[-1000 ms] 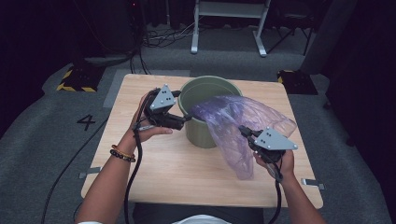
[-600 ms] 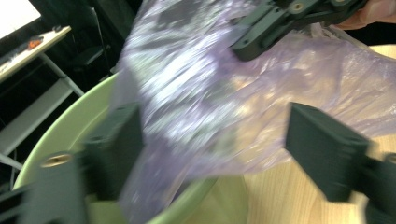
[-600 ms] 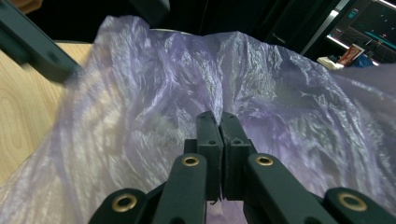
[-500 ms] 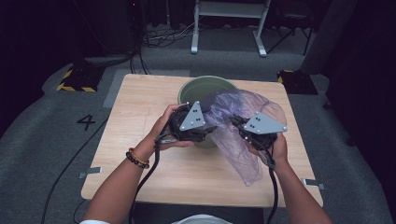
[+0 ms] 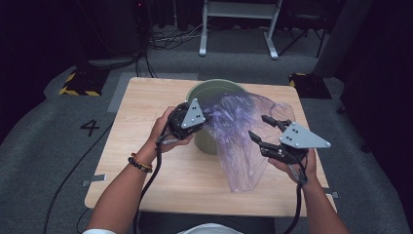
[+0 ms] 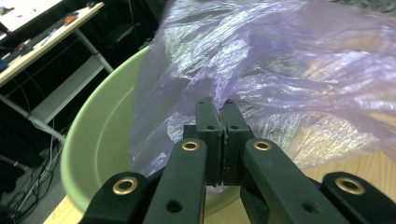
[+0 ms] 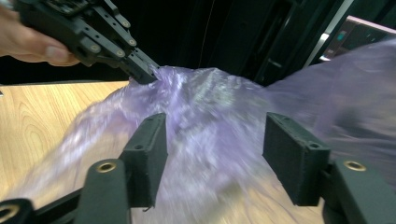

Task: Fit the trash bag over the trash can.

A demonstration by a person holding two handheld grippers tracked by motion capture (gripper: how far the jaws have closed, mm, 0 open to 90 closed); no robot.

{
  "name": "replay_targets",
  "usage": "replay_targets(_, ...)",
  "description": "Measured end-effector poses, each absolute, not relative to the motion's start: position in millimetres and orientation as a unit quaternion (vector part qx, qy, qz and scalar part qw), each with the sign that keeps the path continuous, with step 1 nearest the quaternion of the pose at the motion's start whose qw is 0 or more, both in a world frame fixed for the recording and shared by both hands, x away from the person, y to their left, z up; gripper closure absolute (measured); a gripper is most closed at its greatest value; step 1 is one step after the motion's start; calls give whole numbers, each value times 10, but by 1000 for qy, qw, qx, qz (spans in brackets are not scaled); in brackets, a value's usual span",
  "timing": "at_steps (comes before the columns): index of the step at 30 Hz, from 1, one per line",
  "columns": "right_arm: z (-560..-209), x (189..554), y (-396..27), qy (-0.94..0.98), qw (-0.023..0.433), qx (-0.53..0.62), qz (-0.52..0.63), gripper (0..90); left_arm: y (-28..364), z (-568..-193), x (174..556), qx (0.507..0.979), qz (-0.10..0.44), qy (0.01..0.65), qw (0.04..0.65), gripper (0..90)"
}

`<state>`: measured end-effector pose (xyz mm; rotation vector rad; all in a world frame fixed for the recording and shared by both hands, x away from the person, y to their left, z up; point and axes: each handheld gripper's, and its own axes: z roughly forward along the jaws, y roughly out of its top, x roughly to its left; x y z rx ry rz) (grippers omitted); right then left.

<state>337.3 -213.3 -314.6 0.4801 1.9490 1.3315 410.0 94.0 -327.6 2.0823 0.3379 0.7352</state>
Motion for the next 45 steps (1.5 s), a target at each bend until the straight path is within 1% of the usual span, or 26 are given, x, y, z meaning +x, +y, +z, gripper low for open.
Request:
replay_targets(6,-3187,3264,-2346,738,383,190,522,342,1051,-3309,4172,831,293,163,443,887)
replay_targets(9,-3255,3306,-2430,726,383,222,526,307,1114,-3333,4218,827,292,177,446,882)
replay_targets(10,-3297,3338,-2459,723,390,237,518,294,1134,-3339,4233,827,291,180,447,881)
replay_targets(13,-3384,3402,-2524,716,397,263,511,280,1175,-3362,4254,823,293,190,448,880)
replay_targets(19,-3438,3343,-2608,694,425,245,527,275,1265,-3397,4259,817,296,197,454,881)
replay_targets(22,-3434,3255,-2605,684,449,221,531,276,1292,-3393,4241,815,297,196,457,874)
replay_targets(25,-3418,3211,-2627,664,455,215,552,289,1324,-3396,4228,811,299,200,460,858)
replay_targets(28,-3406,3266,-2653,662,445,240,554,255,1365,-3400,4227,807,303,205,463,845)
replay_targets(30,-3417,3357,-2670,664,427,274,549,240,1394,-3404,4232,804,303,213,465,837)
replay_targets(31,-3427,3406,-2682,666,413,287,551,210,1407,-3405,4237,803,303,214,466,835)
replay_targets(32,-3437,3462,-2690,674,390,291,556,186,1413,-3407,4240,803,303,214,466,828)
replay_targets(34,-3462,3566,-2670,686,367,301,551,195,1426,-3405,4252,802,307,217,464,815)
replay_targets(35,-3475,3614,-2654,690,358,303,550,209,1428,-3406,4254,802,307,217,464,812)
replay_targets(36,-3487,3666,-2640,693,348,309,551,249,1432,-3406,4256,802,310,218,462,805)
replay_targets(38,-3504,3758,-2614,703,330,302,553,438,1445,-3405,4268,800,315,221,460,775)
replay_targets(39,-3510,3794,-2599,705,325,298,556,470,1456,-3403,4274,799,315,225,461,746)
replay_targets(40,-3512,3824,-2582,704,325,298,556,580,1464,-3404,4278,798,315,228,461,718)
replay_targets(41,-3512,3845,-2569,709,320,294,555,651,1484,-3403,4283,797,316,231,461,699)
replay_targets(42,-3510,3878,-2543,715,319,289,550,685,1495,-3403,4284,795,315,235,462,659)
replay_targets(43,-3510,3893,-2527,718,320,287,547,762,1520,-3400,4282,794,316,240,462,608)
replay_targets(44,-3508,3919,-2506,722,319,285,544,790,1543,-3398,4275,792,316,243,462,577)
replay_targets(45,-3506,3940,-2491,724,317,283,543,824,1570,-3393,4265,789,317,249,463,523)
